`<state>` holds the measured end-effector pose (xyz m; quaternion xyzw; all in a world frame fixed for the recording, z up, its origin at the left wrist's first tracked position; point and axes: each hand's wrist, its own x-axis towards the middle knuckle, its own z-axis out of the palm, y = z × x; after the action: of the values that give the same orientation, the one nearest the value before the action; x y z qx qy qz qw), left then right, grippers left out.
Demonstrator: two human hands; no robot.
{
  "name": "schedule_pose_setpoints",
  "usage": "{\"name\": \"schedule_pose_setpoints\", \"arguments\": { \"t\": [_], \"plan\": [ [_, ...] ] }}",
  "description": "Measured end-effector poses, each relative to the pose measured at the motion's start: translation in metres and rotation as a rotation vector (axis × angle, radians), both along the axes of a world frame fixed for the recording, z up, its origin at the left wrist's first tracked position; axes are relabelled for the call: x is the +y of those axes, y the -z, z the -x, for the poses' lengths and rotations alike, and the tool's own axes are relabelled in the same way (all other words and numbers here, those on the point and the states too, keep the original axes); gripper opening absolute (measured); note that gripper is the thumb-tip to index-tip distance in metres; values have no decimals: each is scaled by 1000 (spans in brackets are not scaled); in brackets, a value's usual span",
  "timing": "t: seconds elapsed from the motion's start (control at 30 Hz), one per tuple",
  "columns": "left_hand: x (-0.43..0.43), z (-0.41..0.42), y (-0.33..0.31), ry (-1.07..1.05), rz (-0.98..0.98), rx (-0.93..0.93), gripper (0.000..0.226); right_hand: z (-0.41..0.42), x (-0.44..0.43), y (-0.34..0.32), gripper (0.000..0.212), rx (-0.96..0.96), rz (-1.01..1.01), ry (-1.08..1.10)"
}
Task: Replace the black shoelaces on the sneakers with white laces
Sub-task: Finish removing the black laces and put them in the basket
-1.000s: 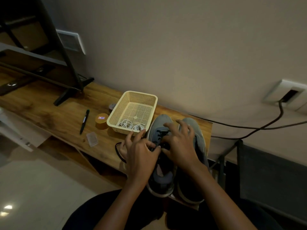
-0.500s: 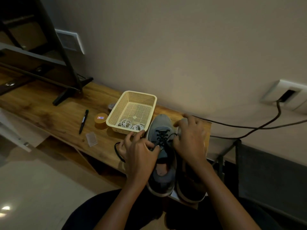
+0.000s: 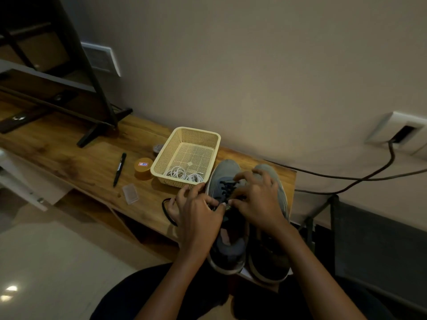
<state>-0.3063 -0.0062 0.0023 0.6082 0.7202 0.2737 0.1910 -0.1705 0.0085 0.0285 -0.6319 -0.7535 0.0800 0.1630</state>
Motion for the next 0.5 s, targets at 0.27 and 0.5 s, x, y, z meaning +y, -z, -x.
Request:
{"name": "schedule_pose_setpoints", "arguments": {
  "t": [0.27, 0.5],
  "plan": [
    [1, -2, 1, 6, -23, -34, 23, -15, 6, -8, 10, 189, -87, 303],
    [0, 0, -1, 4, -11, -60, 24, 6, -1, 1, 23, -128, 95, -14]
  ]
}}
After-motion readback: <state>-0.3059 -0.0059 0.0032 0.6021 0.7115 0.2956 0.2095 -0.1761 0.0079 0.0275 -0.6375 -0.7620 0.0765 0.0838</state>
